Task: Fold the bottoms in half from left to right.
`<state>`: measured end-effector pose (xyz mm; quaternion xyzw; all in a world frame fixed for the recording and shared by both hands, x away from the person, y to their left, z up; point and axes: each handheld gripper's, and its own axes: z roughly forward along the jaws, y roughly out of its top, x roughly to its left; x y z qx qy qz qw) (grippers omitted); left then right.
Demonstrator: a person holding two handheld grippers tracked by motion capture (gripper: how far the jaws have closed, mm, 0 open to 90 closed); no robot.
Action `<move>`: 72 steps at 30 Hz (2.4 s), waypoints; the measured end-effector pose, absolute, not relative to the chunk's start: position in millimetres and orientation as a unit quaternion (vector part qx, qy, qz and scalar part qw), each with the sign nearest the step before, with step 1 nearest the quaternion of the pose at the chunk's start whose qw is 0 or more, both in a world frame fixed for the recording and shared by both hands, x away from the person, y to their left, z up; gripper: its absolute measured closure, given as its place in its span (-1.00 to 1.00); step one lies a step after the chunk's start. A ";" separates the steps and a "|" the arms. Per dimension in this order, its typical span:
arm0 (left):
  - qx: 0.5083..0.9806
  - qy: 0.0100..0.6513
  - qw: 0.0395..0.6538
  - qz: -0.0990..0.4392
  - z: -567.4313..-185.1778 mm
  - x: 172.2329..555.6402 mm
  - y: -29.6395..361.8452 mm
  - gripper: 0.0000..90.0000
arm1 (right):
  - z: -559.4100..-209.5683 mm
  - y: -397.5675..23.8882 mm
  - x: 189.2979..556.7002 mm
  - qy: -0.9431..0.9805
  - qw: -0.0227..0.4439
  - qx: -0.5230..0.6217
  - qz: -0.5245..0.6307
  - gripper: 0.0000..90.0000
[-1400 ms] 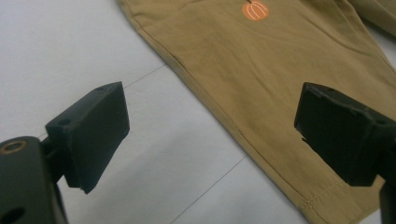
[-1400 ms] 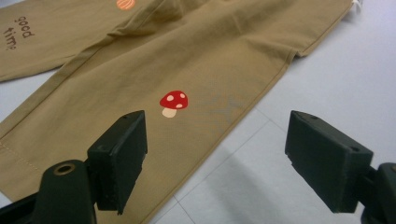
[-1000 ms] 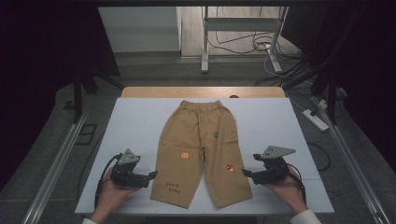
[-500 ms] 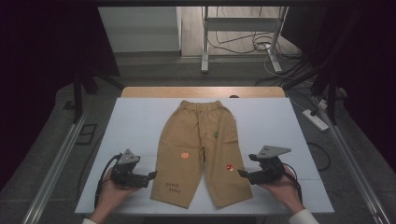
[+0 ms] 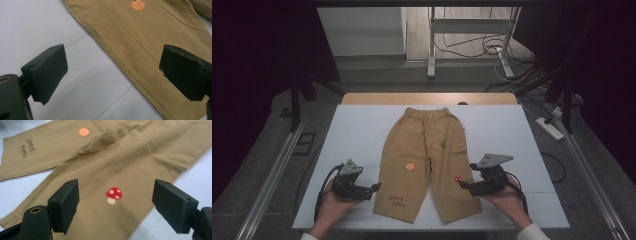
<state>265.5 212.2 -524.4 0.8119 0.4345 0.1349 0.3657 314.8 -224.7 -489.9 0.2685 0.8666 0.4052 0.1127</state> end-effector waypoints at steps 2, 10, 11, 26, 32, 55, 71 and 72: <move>0.813 0.433 0.365 0.135 -524.7 265.4 212.0 -0.83 | -490.0 -221.8 315.0 0.867 0.111 0.266 0.406 -0.51; 0.813 0.433 0.365 0.135 -525.2 265.6 212.8 -0.82 | -489.9 -193.7 317.2 0.875 0.097 0.245 0.406 -0.51; 0.813 0.433 0.365 0.136 -525.3 265.6 212.8 -0.82 | -489.9 -193.7 317.2 0.875 0.097 0.245 0.406 -0.51; 0.813 0.433 0.365 0.137 -525.9 266.1 212.8 -0.83 | -488.4 -164.4 316.2 0.882 0.088 0.220 0.407 -0.51; 0.811 0.435 0.366 0.138 -526.2 266.1 213.4 -0.83 | -488.3 -153.7 315.0 0.883 0.088 0.212 0.409 -0.51; 0.809 0.436 0.369 0.137 -526.3 267.2 214.2 -0.83 | -492.5 -114.6 311.6 0.892 0.075 0.187 0.404 -0.51; 0.808 0.438 0.369 0.137 -527.0 268.6 214.3 -0.83 | -497.8 -86.3 306.6 0.900 0.060 0.163 0.400 -0.51; 0.807 0.439 0.370 0.138 -527.0 269.0 214.3 -0.83 | -498.0 -85.2 306.7 0.901 0.059 0.162 0.398 -0.51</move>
